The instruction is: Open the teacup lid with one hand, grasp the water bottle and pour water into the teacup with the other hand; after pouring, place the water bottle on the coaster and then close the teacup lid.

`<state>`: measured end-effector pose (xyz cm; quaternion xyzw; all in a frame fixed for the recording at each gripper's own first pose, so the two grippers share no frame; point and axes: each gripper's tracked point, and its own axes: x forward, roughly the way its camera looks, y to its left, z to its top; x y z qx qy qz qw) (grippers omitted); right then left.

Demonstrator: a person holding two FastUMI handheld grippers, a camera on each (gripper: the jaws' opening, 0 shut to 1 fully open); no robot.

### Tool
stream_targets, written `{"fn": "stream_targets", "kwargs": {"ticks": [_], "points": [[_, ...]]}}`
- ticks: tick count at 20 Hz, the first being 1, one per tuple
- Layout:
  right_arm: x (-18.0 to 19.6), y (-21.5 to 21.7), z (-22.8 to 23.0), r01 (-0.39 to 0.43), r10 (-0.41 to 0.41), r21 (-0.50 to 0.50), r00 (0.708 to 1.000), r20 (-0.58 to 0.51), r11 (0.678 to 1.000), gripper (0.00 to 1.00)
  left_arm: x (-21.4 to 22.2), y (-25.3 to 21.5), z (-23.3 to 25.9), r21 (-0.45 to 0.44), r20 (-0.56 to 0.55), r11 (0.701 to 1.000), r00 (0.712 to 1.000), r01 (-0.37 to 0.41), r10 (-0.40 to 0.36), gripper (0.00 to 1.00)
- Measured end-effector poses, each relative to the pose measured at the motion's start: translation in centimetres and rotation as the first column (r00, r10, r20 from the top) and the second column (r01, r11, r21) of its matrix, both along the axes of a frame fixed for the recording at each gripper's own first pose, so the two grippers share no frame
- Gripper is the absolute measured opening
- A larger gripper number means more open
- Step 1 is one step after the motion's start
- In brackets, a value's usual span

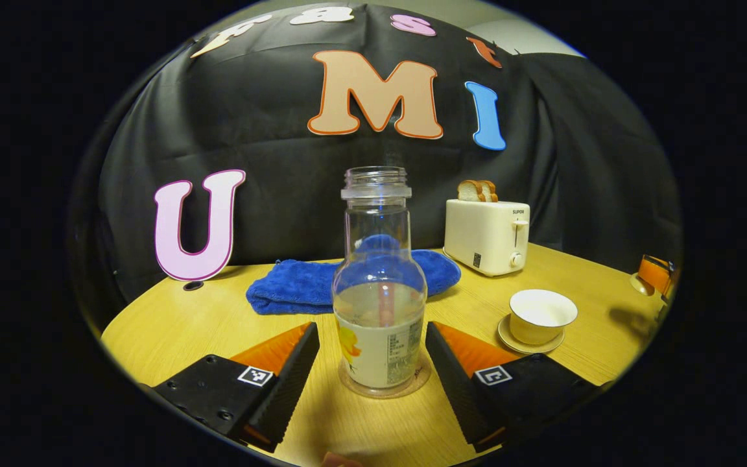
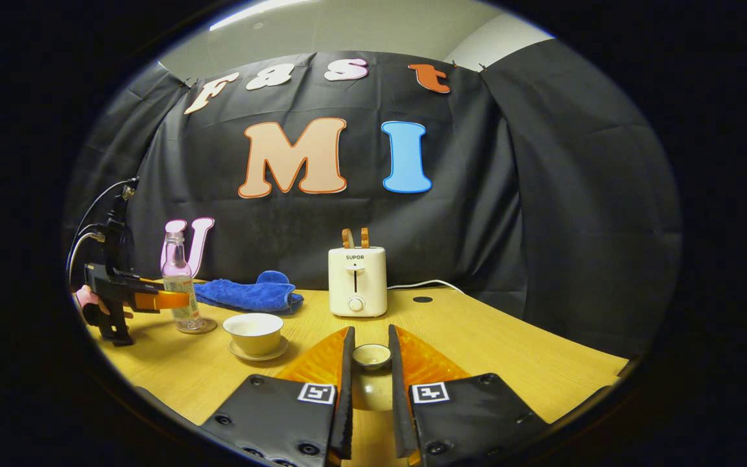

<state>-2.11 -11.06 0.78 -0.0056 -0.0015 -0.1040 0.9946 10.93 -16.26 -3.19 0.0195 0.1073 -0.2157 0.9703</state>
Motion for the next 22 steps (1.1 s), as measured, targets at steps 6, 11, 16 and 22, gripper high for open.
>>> {"fn": "stream_targets", "kwargs": {"ticks": [6,11,16,22], "points": [[0.1,0.6,-0.1,-0.028,0.028,0.002,1.000,-0.003,1.000,0.29,-1.2,0.7,0.0,0.009,0.006,1.000,1.000,-0.004,0.004,0.96],[1.3,3.5,-0.4,-0.134,0.134,0.008,0.991,-0.012,0.991,0.29,-2.5,2.4,1.0,-0.001,0.065,0.999,0.997,-0.044,0.043,0.96],[4.0,7.5,-0.8,-0.251,0.252,0.016,0.968,-0.021,0.968,0.29,-3.5,3.7,1.1,0.028,0.085,0.996,0.993,-0.086,0.083,0.96],[8.2,12.1,-1.1,-0.345,0.345,0.023,0.938,-0.022,0.938,0.29,-4.6,5.5,3.4,-0.027,0.213,0.985,0.962,-0.170,0.171,0.96]]}}
